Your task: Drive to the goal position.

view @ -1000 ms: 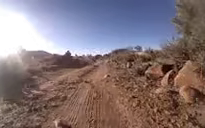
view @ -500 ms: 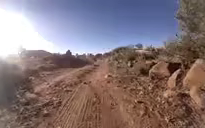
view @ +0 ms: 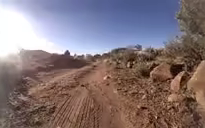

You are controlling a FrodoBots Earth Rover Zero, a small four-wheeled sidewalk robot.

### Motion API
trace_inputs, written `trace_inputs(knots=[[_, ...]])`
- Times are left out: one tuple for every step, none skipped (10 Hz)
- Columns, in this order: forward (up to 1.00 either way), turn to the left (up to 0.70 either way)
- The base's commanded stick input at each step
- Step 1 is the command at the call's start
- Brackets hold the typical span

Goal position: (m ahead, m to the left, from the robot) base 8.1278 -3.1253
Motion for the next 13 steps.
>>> trace_inputs(knots=[[0.50,0.00],[0.50,0.00],[0.50,0.00],[0.50,0.00],[0.50,0.00],[0.50,0.00],[0.50,0.00],[0.50,0.00],[0.50,0.00],[0.50,0.00],[0.50,0.00],[0.50,0.00],[0.50,0.00]])
